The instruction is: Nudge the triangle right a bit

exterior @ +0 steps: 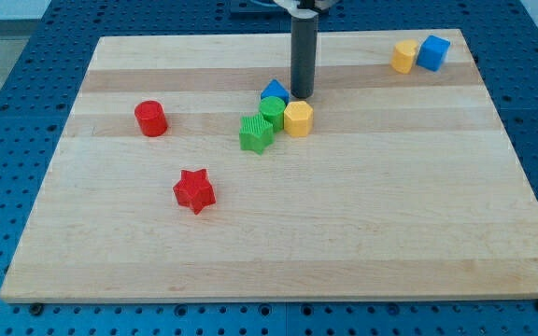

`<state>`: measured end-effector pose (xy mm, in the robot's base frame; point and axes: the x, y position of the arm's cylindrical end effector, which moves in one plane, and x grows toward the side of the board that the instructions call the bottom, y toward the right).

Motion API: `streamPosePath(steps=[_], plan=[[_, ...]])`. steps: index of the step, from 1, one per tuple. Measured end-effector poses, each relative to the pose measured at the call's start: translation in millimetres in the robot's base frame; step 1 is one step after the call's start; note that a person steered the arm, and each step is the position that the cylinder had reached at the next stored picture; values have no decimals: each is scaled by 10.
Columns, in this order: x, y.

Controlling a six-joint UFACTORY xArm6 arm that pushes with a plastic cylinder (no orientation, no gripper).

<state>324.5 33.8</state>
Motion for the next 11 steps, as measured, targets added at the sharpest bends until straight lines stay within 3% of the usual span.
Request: streamPosePath(steps=[2,3,5,6,11], plan=[[-270,-166],[-242,-699],[211,-1162],[359,-1163],[301,-783]])
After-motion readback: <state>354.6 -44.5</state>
